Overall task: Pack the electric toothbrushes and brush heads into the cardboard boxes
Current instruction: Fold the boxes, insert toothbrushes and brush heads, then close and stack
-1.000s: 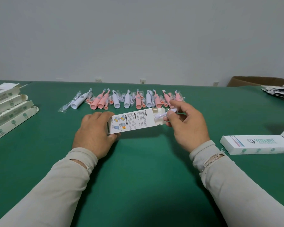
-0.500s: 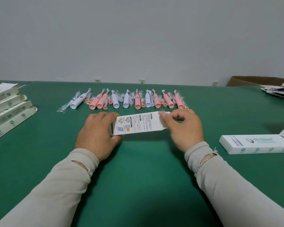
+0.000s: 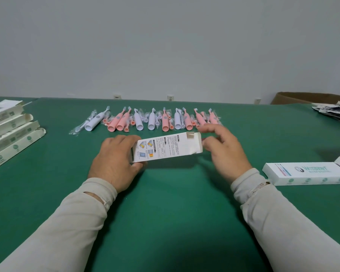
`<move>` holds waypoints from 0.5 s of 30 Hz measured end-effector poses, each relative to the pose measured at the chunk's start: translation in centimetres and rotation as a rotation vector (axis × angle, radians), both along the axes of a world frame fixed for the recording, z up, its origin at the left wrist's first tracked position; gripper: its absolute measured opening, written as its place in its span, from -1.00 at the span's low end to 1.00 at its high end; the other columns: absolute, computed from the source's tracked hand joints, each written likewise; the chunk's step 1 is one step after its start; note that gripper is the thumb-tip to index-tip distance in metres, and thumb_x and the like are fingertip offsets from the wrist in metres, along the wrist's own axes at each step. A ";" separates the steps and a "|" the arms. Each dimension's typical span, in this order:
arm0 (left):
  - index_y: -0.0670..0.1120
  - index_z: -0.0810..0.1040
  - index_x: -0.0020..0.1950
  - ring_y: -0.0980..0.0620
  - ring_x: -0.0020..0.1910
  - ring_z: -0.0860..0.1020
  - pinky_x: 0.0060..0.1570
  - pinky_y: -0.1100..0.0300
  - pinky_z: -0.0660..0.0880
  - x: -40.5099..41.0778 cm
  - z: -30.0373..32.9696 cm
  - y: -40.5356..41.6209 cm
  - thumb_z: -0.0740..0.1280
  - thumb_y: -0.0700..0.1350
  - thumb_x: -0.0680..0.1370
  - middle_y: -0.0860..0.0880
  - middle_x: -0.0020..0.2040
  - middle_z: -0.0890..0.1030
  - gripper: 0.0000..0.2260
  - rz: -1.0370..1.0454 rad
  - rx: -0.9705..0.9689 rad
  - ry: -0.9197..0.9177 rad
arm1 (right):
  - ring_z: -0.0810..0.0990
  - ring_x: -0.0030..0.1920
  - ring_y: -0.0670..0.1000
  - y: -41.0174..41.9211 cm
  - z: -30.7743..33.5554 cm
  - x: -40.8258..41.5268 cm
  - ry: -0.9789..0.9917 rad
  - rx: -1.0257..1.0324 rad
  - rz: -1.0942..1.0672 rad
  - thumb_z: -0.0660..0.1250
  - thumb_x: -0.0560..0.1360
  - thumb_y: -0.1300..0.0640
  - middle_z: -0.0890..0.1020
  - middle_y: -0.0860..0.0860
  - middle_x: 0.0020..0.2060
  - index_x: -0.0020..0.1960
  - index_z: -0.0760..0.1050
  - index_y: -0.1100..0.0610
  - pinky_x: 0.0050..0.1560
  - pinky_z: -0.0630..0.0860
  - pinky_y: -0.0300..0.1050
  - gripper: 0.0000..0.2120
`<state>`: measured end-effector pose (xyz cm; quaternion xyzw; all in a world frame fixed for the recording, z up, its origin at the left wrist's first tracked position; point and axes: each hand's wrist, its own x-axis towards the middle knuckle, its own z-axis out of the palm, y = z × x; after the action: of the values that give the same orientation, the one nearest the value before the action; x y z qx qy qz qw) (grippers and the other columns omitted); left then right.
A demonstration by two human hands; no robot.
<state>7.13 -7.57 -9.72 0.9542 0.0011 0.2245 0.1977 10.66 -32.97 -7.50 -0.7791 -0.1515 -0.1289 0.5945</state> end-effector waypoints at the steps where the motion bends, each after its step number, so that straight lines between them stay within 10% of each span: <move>1: 0.14 0.46 0.29 -0.08 0.25 0.36 0.13 -0.07 0.46 0.0 0.0 0.0 0.45 0.06 0.44 0.08 0.19 0.52 -0.57 0.001 -0.005 0.003 | 0.57 -0.15 -0.26 -0.5 -0.1 0.1 -0.030 -0.076 0.048 0.25 0.35 0.06 0.57 -0.15 0.17 0.07 0.53 -0.34 -0.09 0.49 -0.31 -0.62; 5: 0.15 0.46 0.28 -0.07 0.24 0.35 0.11 -0.05 0.45 0.0 -0.2 0.1 0.47 0.06 0.43 0.08 0.18 0.51 -0.56 0.003 -0.025 0.004 | 0.53 -0.12 -0.18 -1.0 -0.9 0.3 -0.106 -0.363 0.130 0.32 0.43 0.06 0.45 -0.33 0.23 0.41 0.38 -0.28 -0.07 0.47 -0.40 -0.42; 15: 0.12 0.47 0.30 -0.08 0.24 0.36 0.20 -0.03 0.41 0.2 -0.2 0.3 0.48 0.04 0.43 0.07 0.19 0.52 -0.54 0.012 -0.067 -0.009 | 0.57 0.00 -0.17 0.3 -1.1 -0.4 -0.189 -0.362 0.080 0.28 0.62 0.20 0.59 -0.12 0.02 0.35 0.56 0.05 0.11 0.42 -0.40 -0.68</move>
<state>7.30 -7.27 -9.88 0.9461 0.0135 0.2298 0.2279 10.23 -32.64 -8.58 -0.8511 -0.2582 -0.1481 0.4326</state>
